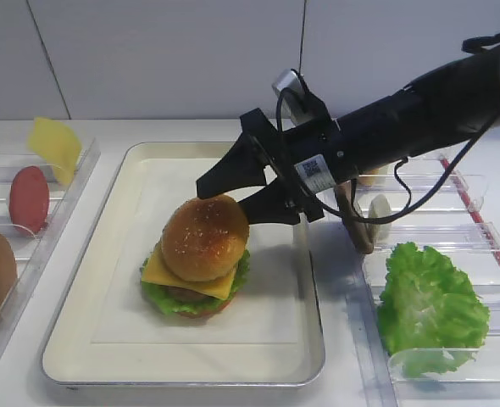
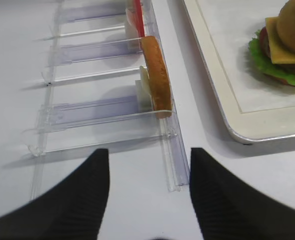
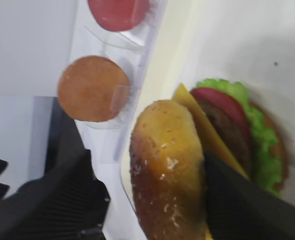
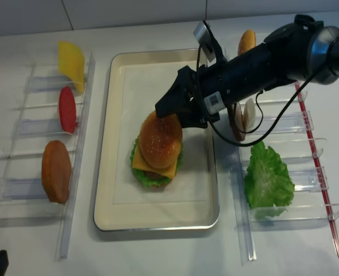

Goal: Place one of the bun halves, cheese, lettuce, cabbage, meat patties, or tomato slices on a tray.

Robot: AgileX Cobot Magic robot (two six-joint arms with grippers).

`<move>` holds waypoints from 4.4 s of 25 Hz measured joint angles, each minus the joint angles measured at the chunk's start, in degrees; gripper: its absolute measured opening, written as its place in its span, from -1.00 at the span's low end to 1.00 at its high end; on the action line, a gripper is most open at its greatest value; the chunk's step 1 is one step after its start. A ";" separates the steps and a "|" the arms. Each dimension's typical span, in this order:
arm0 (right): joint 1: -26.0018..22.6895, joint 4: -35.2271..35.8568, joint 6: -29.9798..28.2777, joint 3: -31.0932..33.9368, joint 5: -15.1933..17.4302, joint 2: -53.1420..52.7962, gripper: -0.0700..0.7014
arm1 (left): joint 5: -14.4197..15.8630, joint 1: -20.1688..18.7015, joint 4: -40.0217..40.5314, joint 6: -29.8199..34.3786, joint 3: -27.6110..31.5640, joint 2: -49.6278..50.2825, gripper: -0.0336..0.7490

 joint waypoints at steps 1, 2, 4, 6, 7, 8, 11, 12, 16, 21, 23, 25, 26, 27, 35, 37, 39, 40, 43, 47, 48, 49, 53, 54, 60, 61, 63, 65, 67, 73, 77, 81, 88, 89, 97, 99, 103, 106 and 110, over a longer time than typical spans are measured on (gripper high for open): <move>0.00 -1.47 0.71 -0.24 -0.13 0.00 0.42 | 0.00 0.00 0.00 0.00 0.00 0.00 0.00; 0.00 -2.77 1.27 -0.67 -0.13 0.00 0.42 | 0.00 0.00 0.00 0.00 0.00 0.00 0.00; 0.00 -4.25 1.78 -1.18 -0.13 0.00 0.42 | 0.00 0.00 0.00 0.00 0.00 0.00 0.00; 0.00 -4.51 2.05 -1.41 -0.13 0.00 0.42 | 0.00 0.00 0.00 0.00 0.00 0.00 0.00; 0.00 -4.93 2.20 -1.68 -0.13 0.00 0.42 | 0.00 0.00 0.00 0.00 0.00 0.00 0.00; 0.00 -4.95 2.48 -1.84 -0.13 0.00 0.42 | 0.00 0.00 0.00 0.00 0.00 0.00 0.00; 1.19 -5.20 3.11 -3.10 -0.50 0.00 0.42 | 0.00 0.00 0.00 0.00 0.00 0.00 0.00; 1.95 -5.42 3.16 -3.61 -0.92 0.00 0.42 | 0.00 0.00 0.00 0.00 0.00 0.00 0.01; 3.90 -9.04 5.79 -5.86 -3.81 0.00 0.42 | 0.00 0.00 0.00 0.00 0.00 0.00 0.01; 3.90 -11.95 7.68 -7.91 -4.60 0.00 0.42 | 0.00 0.00 0.00 0.00 0.00 0.00 0.00; 3.90 -14.01 8.87 -8.93 -4.57 0.00 0.42 | 0.00 0.00 0.00 0.00 0.00 0.00 0.00; 3.90 -16.65 10.40 -9.86 -4.62 0.00 0.42 | 0.00 0.00 0.00 0.00 0.00 0.00 0.00; 3.90 -18.08 11.08 -10.33 -4.62 0.00 0.42 | 0.00 0.00 0.00 0.00 0.00 0.00 0.00; 3.90 -19.32 11.91 -10.75 -4.62 0.00 0.42 | 0.00 0.00 0.00 0.00 0.00 0.00 0.00; 3.90 -24.63 14.89 -12.10 -4.62 0.00 0.42 | 0.00 0.00 0.00 0.00 0.00 0.00 0.00; 3.90 -24.63 14.89 -12.20 -4.47 0.00 0.42 | 0.00 0.00 0.00 0.00 0.00 0.00 0.00; 3.90 -24.63 14.89 -12.19 -4.24 0.00 0.42 | 0.00 0.00 0.00 0.00 0.00 0.00 0.00; 3.90 -24.63 14.89 -12.19 -4.22 0.00 0.42 | 0.00 0.00 0.00 0.00 0.00 0.00 0.00; 3.90 -24.28 14.89 -12.19 -4.12 0.00 0.42 | 0.00 0.00 0.00 0.00 0.00 0.00 0.00; 3.90 -23.66 14.89 -12.19 -4.03 0.00 0.42 | 0.00 0.00 0.00 0.00 0.00 0.00 0.00; 3.90 -23.23 14.89 -12.19 -4.01 0.00 0.42 | 0.00 0.00 0.00 0.00 0.00 0.00 0.00; 3.90 -22.97 14.89 -12.19 -4.01 0.00 0.42 | 0.00 0.00 0.00 0.00 0.00 0.00 0.00; 3.90 -22.31 14.89 -12.19 -3.71 0.00 0.42 | 0.00 0.00 0.00 0.00 0.00 0.00 0.00; 3.90 -22.19 14.89 -12.19 -3.55 0.00 0.42 | 0.00 0.00 0.00 0.00 0.00 0.00 0.00; 3.90 -21.21 15.03 -12.19 -2.38 0.00 0.42 | 0.00 0.00 0.00 0.00 0.00 0.00 0.00; 3.90 -20.84 15.03 -12.19 -2.11 0.00 0.42 | 0.00 0.00 0.00 0.00 0.00 0.00 0.00; 3.90 -20.26 15.06 -12.19 -1.87 0.00 0.42 | 0.00 0.00 0.00 0.00 0.00 0.00 0.00; 3.90 -20.12 15.15 -12.19 -1.66 0.00 0.42 | 0.00 0.00 0.00 0.00 0.00 0.00 0.00; 3.90 -19.93 15.15 -12.19 -1.52 0.00 0.42 | 0.00 0.00 0.00 0.00 0.00 0.00 0.00; 5.09 -19.93 15.15 -12.19 -1.64 0.00 0.42 | 0.00 0.00 0.00 0.00 0.00 0.00 0.00; 5.43 -19.84 15.15 -12.56 -1.52 0.00 0.42 | 0.00 0.00 0.00 0.00 0.00 0.00 0.00; 5.43 -20.25 15.15 -12.56 -1.52 0.00 0.42 | 0.00 0.00 0.00 0.00 0.00 0.00 0.00; 5.32 -27.00 16.67 -14.31 -0.38 0.05 0.42 | 0.00 0.00 0.00 0.00 0.00 0.00 0.00; 5.19 -27.59 17.10 -15.09 0.25 0.05 0.42 | 0.00 0.00 0.00 0.00 0.00 0.00 0.00; 4.57 -39.14 25.69 -21.11 3.33 0.05 0.42 | 0.00 0.00 0.00 0.00 0.00 0.00 0.00; 4.57 -42.73 27.73 -21.11 4.10 0.05 0.42 | 0.00 0.00 0.00 0.00 0.00 0.00 0.00; 4.57 -49.20 31.14 -21.11 5.54 0.05 0.42 | 0.00 0.00 0.00 0.00 0.00 0.00 0.00; 4.57 -54.78 34.43 -21.81 6.10 0.05 0.42 | 0.00 0.00 0.00 0.00 0.00 0.00 0.00; 4.57 -59.92 37.13 -24.51 6.45 0.05 0.42 | -0.04 0.00 0.00 0.00 0.00 0.00 0.00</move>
